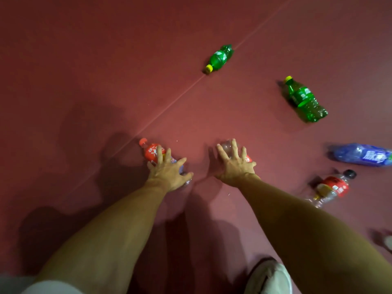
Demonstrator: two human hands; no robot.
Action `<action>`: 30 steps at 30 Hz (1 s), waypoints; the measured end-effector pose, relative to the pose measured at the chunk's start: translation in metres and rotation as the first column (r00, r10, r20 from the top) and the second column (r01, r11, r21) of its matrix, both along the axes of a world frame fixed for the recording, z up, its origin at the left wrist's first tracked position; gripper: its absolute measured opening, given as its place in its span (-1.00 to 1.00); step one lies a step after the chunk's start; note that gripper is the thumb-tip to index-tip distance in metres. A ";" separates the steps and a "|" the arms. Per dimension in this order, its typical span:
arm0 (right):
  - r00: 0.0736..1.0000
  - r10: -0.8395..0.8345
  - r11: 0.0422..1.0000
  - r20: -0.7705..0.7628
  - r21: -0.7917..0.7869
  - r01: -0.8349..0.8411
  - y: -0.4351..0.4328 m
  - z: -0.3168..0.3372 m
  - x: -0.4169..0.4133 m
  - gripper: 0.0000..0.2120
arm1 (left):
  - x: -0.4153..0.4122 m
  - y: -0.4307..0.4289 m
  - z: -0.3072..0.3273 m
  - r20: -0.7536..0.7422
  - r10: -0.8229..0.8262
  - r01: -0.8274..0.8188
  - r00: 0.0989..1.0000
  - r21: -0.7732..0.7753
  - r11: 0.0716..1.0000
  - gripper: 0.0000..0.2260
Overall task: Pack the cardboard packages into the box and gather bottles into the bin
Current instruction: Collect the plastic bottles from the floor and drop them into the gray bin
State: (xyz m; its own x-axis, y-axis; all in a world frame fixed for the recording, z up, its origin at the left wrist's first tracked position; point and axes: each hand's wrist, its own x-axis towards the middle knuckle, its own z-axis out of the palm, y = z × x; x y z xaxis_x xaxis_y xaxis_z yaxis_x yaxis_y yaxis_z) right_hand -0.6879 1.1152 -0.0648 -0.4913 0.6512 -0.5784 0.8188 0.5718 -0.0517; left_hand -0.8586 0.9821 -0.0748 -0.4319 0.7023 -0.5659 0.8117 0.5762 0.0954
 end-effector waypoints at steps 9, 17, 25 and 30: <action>0.998 0.020 0.992 0.062 0.121 -0.028 -0.007 -0.008 -0.006 -0.21 | -0.009 -0.002 -0.015 -0.042 -0.230 0.234 0.972 0.150 0.961 -0.48; 0.995 0.092 0.980 -0.034 0.181 -0.084 0.001 0.000 -0.016 -0.34 | -0.026 -0.012 -0.020 0.076 -0.103 0.076 0.992 0.302 0.950 -0.12; 0.997 0.075 0.993 0.036 0.084 -0.078 -0.011 -0.009 -0.027 -0.18 | -0.032 -0.012 -0.018 0.101 0.018 -0.038 0.995 0.198 0.979 -0.16; 0.996 0.080 0.995 0.037 0.058 -0.082 -0.012 -0.012 -0.026 -0.16 | -0.030 -0.011 -0.015 0.103 0.061 -0.075 0.993 0.134 0.988 -0.17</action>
State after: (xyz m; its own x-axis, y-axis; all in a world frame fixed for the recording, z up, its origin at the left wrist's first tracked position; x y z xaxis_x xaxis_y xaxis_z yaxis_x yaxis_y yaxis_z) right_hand -0.7139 1.1027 -0.0766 -0.5239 0.6443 -0.5572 0.7706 0.6372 0.0123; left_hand -0.8882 0.9714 -0.0901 -0.4280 0.7471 -0.5086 0.7540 0.6054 0.2550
